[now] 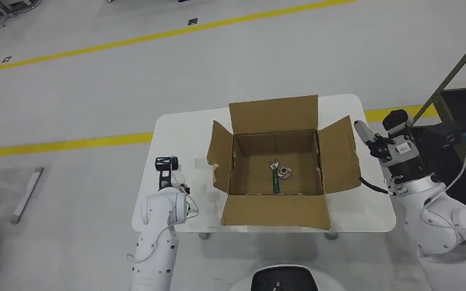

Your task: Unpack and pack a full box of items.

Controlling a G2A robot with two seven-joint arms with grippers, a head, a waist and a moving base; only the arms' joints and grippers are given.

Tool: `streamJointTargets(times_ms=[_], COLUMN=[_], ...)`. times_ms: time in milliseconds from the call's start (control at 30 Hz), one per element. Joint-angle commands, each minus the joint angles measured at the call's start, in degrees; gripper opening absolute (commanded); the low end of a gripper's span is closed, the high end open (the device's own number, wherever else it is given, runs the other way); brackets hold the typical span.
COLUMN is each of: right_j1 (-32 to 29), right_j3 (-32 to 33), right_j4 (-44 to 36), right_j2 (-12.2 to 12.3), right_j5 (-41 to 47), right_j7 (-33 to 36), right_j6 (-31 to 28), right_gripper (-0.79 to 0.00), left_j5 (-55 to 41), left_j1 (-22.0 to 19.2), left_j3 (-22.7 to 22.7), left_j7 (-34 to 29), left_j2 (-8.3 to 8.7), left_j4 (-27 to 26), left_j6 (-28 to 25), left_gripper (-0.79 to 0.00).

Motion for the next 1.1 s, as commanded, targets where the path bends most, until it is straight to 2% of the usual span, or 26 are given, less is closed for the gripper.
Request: streamJointTargets(times_ms=[0, 100, 533, 767, 1067], right_j1=[-0.1, -0.2, 0.7, 1.0, 0.3], right_j3=[0.0, -0.1, -1.9, -2.6, -1.8], right_j4=[0.0, -0.1, 1.4, 2.4, 2.7], right_j2=[0.0, -0.1, -0.3, -0.5, -0.5], right_j5=[0.5, 0.6, 1.3, 2.2, 2.3], right_j7=[0.2, 0.6, 1.3, 1.5, 1.2], right_j6=[-0.3, -0.7, -1.3, -1.7, -1.6], right_gripper=[0.0, 0.0, 0.0, 0.0, 0.0], left_j5=[0.2, 0.7, 0.3, 1.8, 1.3], left_j1=[-0.2, -1.0, -0.7, -5.8, -10.6], left_j3=[0.8, 1.5, 1.4, 3.3, 6.3], left_j7=[2.0, 4.1, 5.2, 5.0, 5.8], left_j2=[-0.12, -0.22, -0.24, -0.88, -1.96], left_j4=[2.9, 6.0, 6.8, 16.6, 25.5], left_j6=[-0.1, -0.3, -0.4, 2.3, 2.5], left_gripper=[-0.785, -0.785, -0.785, -0.785, -0.785])
